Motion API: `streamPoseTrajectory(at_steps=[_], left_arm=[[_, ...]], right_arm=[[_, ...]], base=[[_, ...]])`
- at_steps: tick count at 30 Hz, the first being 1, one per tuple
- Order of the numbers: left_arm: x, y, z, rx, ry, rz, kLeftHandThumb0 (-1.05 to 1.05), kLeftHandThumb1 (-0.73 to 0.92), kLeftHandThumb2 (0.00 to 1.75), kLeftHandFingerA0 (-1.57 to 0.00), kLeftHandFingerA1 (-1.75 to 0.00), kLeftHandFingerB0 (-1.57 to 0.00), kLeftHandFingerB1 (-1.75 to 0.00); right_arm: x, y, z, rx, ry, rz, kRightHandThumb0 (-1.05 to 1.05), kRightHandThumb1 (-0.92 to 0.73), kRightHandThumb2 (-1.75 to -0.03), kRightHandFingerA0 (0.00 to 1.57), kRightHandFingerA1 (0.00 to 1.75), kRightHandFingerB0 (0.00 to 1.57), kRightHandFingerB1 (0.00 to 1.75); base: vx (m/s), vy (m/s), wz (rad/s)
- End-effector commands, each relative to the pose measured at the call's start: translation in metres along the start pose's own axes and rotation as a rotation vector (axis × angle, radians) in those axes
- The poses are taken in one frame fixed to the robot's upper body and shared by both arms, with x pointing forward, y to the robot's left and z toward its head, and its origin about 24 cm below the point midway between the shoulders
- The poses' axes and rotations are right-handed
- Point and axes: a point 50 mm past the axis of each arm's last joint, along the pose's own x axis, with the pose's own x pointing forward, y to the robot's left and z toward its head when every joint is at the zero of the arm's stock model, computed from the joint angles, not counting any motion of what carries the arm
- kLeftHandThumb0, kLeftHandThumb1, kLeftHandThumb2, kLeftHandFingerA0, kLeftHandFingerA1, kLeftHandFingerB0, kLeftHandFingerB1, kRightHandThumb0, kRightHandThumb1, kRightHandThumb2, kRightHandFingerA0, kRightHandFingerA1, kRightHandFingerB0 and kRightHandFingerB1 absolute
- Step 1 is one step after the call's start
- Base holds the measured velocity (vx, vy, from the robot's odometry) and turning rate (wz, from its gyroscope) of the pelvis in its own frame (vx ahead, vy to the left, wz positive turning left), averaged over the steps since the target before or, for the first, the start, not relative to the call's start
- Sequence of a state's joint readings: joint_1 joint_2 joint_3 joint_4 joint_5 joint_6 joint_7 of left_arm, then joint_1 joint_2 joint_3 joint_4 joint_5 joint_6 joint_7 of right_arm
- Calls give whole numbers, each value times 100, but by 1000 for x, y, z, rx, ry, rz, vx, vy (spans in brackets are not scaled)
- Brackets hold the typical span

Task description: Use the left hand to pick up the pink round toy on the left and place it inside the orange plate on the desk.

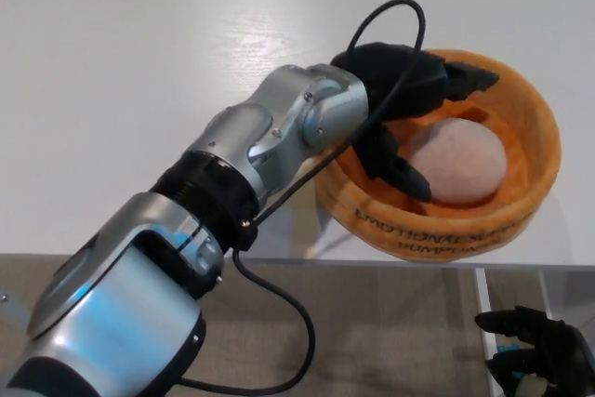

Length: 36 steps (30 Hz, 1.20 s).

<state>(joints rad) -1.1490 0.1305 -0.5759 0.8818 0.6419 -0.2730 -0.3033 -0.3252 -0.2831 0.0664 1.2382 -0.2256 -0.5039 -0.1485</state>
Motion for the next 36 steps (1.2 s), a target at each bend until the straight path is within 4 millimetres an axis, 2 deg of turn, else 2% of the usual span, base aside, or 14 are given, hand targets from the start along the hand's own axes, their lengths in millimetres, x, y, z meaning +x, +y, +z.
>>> streamPoseTrajectory(at_steps=[1,2,6,7,8,10,13,14,15,17,18,20,24,36], left_arm=[[-11,19,-1,-45,-33,36,-104,53,66,0,0,0,-2],[-14,25,-1,-52,-50,68,-78,41,86,0,0,0,-3],[-44,62,7,-65,-162,241,-62,35,79,0,-14,0,-17],[-60,74,11,-108,-246,310,-28,21,80,0,-48,0,-48],[-60,74,11,-108,-246,310,-28,21,80,0,-48,0,-48],[-90,88,17,-183,-375,406,-23,24,82,-7,-50,-6,-50],[-110,93,20,-233,-443,442,-21,25,82,-9,-51,-9,-50],[-112,93,20,-238,-452,445,-21,25,82,-9,-51,-9,-50],[-132,95,17,-282,-508,467,-29,46,54,-44,-37,-42,-34],[-140,95,17,-298,-532,474,-29,46,54,-44,-37,-42,-34],[-151,95,14,-312,-552,462,-24,55,57,-53,-39,-53,-37],[-180,94,9,-330,-589,418,-23,58,58,-56,-39,-61,-39],[-211,87,0,-417,-609,294,-22,64,59,-53,-42,-70,-44],[-280,57,-16,-846,-700,-110,-22,64,58,-42,-48,-67,-49]], right_arm=[[-1,0,-2,-9,6,0,-11,-64,-58,61,55,64,49],[-1,0,-2,-6,6,1,-11,-64,-58,61,55,63,49],[0,-1,-1,-14,9,0,-13,-64,-59,60,54,64,49],[0,-2,-1,-15,9,-1,-12,-64,-58,59,53,64,49],[0,-2,-1,-15,9,-1,-12,-64,-58,59,53,64,49],[0,-3,-1,-13,11,0,-12,-64,-58,60,53,64,49],[0,-3,-2,-10,17,0,-12,-64,-58,61,54,64,49],[0,-3,-3,-10,17,0,-12,-64,-58,61,54,64,49],[-2,-3,-5,-10,22,1,-11,-64,-58,63,56,65,49],[-2,-2,-5,-11,24,1,-11,-64,-58,63,56,65,49],[-3,-2,-7,-10,24,2,-12,-64,-58,64,57,65,50],[-5,-2,-9,-3,28,1,-11,-64,-58,64,57,65,50],[-7,-1,-10,-5,19,-7,-9,-63,-58,63,57,66,52],[-6,-2,-10,-1,34,-6,-10,-63,-58,62,56,65,51]], base=[[0,0,0],[0,0,0],[0,0,0],[0,0,0],[0,0,0],[0,0,0],[0,0,0],[0,0,0],[0,0,0],[0,0,0],[0,0,0],[0,0,0],[0,0,0],[0,0,0]])
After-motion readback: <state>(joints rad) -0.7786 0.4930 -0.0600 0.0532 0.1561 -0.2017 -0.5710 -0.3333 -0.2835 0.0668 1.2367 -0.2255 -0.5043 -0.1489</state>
